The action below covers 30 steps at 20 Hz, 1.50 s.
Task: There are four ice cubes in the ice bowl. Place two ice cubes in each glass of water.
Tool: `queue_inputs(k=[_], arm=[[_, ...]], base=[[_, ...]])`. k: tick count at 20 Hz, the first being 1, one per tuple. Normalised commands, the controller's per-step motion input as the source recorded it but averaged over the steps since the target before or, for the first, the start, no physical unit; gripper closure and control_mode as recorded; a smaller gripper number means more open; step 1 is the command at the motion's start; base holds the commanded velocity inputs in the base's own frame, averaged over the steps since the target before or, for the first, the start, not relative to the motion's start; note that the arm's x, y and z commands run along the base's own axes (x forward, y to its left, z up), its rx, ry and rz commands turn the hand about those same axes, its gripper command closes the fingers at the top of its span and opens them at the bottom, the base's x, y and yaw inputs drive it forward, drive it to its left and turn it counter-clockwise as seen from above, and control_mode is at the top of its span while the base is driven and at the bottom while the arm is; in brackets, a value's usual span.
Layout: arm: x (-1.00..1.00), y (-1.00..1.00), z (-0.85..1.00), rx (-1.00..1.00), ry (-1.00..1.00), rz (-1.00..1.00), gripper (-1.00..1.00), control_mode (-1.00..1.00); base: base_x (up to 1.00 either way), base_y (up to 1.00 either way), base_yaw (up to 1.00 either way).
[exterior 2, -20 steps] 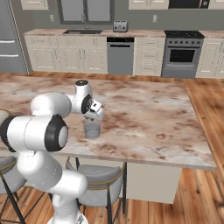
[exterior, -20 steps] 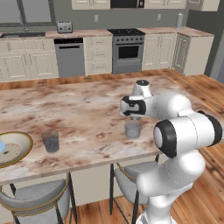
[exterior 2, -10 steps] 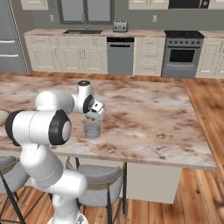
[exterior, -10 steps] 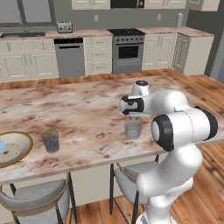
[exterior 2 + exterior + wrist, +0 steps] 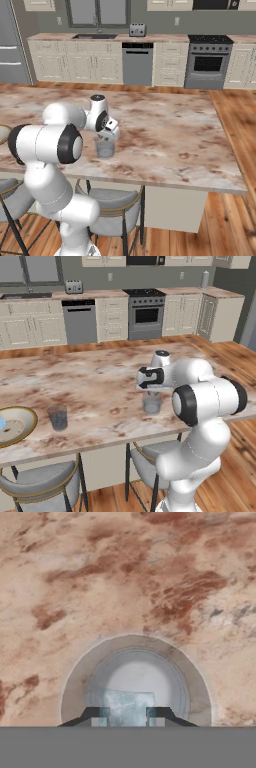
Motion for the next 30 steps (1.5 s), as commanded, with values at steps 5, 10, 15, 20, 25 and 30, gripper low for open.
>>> queue_inputs(k=[5,10,15,20,25,30], arm=[[0.07,0.00,0.00,0.00,0.08,0.00,1.00,-1.00],[0.10,0.00,0.00,0.00,0.09,0.00,1.00,-1.00],[0.15,0.00,0.00,0.00,0.12,0.00,1.00,-1.00],[0.16,0.00,0.00,0.00,0.08,0.00,1.00,-1.00],[0.04,0.00,-0.02,0.00,0.05,0.00,1.00,-1.00],[0.00,0.00,-0.09,0.00,0.02,0.00,1.00,-1.00]], base=[[0.00,0.00,0.00],[0.00,0.00,0.00],[0.00,0.00,0.00],[0.00,0.00,0.00],[0.00,0.00,0.00],[0.00,0.00,0.00]])
